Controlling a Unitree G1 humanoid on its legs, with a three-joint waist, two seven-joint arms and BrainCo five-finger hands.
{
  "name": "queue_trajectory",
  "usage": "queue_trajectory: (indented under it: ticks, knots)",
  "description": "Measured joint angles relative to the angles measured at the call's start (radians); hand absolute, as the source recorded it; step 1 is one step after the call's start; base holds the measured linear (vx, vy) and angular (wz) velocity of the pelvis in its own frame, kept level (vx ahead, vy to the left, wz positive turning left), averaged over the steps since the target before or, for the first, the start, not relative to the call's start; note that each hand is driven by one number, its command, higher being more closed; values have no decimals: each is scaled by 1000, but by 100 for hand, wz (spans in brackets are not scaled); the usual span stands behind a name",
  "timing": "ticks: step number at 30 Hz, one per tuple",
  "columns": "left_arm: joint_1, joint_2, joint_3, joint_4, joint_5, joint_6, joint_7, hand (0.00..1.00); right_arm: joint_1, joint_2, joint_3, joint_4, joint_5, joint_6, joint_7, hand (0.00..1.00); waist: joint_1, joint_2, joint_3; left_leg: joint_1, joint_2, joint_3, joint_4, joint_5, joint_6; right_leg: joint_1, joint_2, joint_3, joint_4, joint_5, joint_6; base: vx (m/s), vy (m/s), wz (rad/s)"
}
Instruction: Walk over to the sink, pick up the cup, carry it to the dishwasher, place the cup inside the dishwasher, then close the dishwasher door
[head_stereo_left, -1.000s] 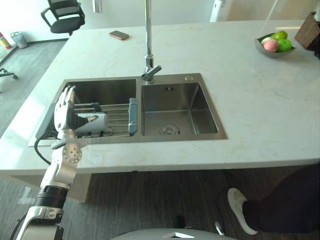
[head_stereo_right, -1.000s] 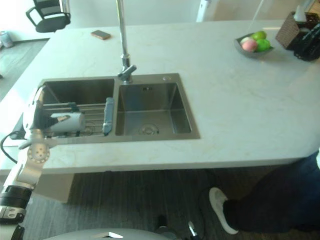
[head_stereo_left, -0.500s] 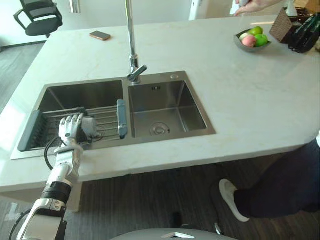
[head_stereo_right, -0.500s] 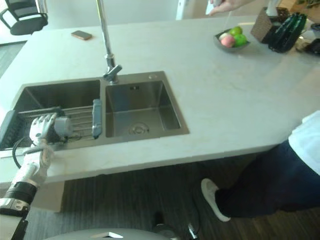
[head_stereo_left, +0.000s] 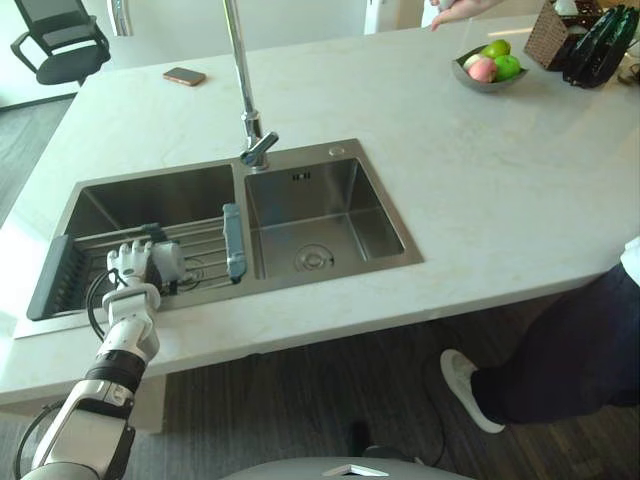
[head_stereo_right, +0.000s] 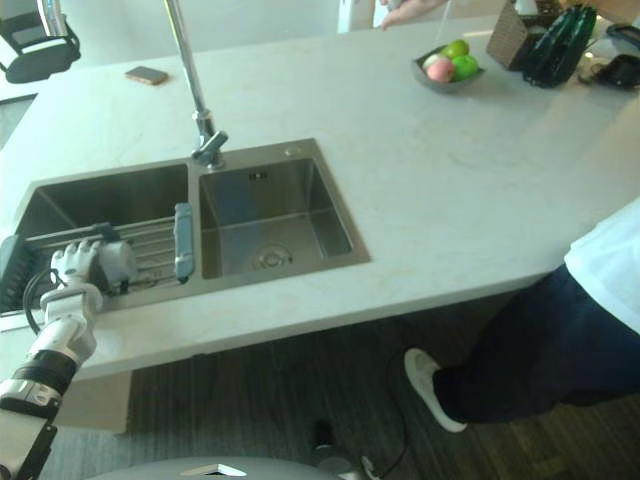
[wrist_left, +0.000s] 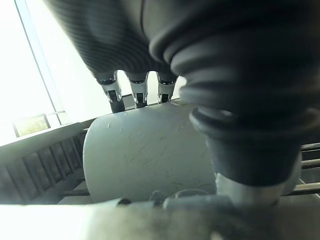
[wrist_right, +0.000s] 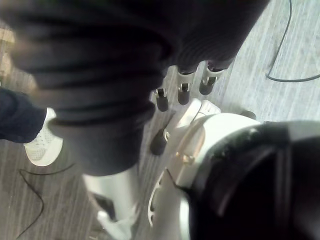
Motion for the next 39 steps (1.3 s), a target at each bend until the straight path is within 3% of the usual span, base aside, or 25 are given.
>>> queue_trajectory:
  ticks: [4, 13, 16, 18, 21, 31, 32, 39]
  knots:
    - [-11, -4, 11, 26, -1, 10, 4, 0, 4, -4, 31, 1, 0, -37, -7, 0, 0, 0, 0, -2, 3, 4, 3, 1, -2, -3, 3, 4, 0, 0, 0, -7, -2, -2]
    - [-29, 3, 15, 90, -2, -21, 27, 0, 10, -10, 70, 1, -1, -59, -40, 0, -19, -1, 1, -11, 3, 6, 14, -6, -12, -9, 3, 8, 0, 0, 1, 0, 0, 0]
    - [-30, 15, 9, 95, -7, -59, 29, 0, 10, -12, 72, 1, -1, -62, -41, 0, -19, 1, 2, -20, 3, 6, 14, -5, -14, -17, 3, 9, 0, 1, -1, 0, 0, 0]
    - [-30, 35, 0, 115, -41, -145, 47, 0, 10, -15, 82, 1, -1, -63, -42, 0, -19, 3, 3, -20, 5, 6, 15, -5, -15, -17, 5, 10, 0, 2, -1, 0, 0, 0]
    - [-30, 61, -35, 117, -65, -204, 49, 0, 10, -24, 111, 1, -1, -63, -45, 0, -19, 2, 4, -20, 4, 7, 15, -5, -14, -18, 4, 11, 0, 2, -1, 0, 0, 0]
    - [-38, 86, -70, 118, -101, -220, 24, 0, 10, -35, 140, 0, -1, -63, -45, 0, -20, 9, 12, -26, 3, 7, 17, -7, -14, -22, 4, 14, 0, 2, 0, 0, 0, 0]
    - [-39, 88, -70, 116, -100, -220, 19, 100, 10, -36, 140, 0, -1, -63, -45, 0, -20, 10, 16, -26, 3, 7, 18, -7, -14, -22, 4, 15, 0, 2, 0, 0, 0, 0]
    - [-41, 96, -73, 115, -89, -208, 6, 100, 10, -41, 148, 0, -1, -66, -43, 0, -22, 15, 21, -33, 5, 8, 30, -13, -15, -25, 5, 21, 0, 3, 0, 0, 0, 0]
